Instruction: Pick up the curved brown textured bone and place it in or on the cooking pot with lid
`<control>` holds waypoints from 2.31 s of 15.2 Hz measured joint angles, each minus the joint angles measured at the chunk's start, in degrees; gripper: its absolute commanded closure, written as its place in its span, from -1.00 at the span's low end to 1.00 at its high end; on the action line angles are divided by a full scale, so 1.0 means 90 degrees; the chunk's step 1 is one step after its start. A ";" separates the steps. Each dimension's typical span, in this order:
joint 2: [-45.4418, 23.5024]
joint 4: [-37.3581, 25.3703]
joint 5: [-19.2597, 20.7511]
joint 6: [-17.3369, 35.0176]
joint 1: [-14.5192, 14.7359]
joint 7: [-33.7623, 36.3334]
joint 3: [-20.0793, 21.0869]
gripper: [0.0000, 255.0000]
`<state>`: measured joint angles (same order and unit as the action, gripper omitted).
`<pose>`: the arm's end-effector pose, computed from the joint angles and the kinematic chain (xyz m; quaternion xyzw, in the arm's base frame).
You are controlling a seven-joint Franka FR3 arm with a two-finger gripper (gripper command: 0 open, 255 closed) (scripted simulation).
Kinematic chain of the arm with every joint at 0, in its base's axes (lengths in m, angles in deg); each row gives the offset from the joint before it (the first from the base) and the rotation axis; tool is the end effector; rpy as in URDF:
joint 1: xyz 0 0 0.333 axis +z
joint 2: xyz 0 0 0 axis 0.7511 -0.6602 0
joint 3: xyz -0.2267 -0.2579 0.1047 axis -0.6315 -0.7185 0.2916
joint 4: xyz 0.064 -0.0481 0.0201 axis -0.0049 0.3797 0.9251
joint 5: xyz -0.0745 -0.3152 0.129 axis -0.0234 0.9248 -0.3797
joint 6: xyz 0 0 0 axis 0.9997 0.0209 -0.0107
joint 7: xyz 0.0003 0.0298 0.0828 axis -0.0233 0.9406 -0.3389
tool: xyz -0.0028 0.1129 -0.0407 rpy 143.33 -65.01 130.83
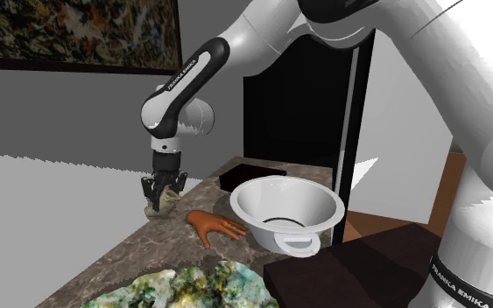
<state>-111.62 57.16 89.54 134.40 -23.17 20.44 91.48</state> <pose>0.5210 0.4261 0.2698 -0.9528 -0.2903 0.0173 0.0876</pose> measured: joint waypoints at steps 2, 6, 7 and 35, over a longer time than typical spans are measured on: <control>0.0135 0.0041 -0.0023 -0.0092 -0.0023 0.0001 0.0022 1.00; 0.0378 0.0029 -0.0066 -0.0342 -0.0056 0.0015 0.0062 1.00; 0.0430 0.0024 -0.0075 -0.0398 -0.0061 0.0019 0.0072 1.00; 0.3493 0.3268 -0.1254 -0.0317 -0.1395 -0.1770 0.0147 -1.00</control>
<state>-80.19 86.58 78.25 131.55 -35.73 4.51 92.81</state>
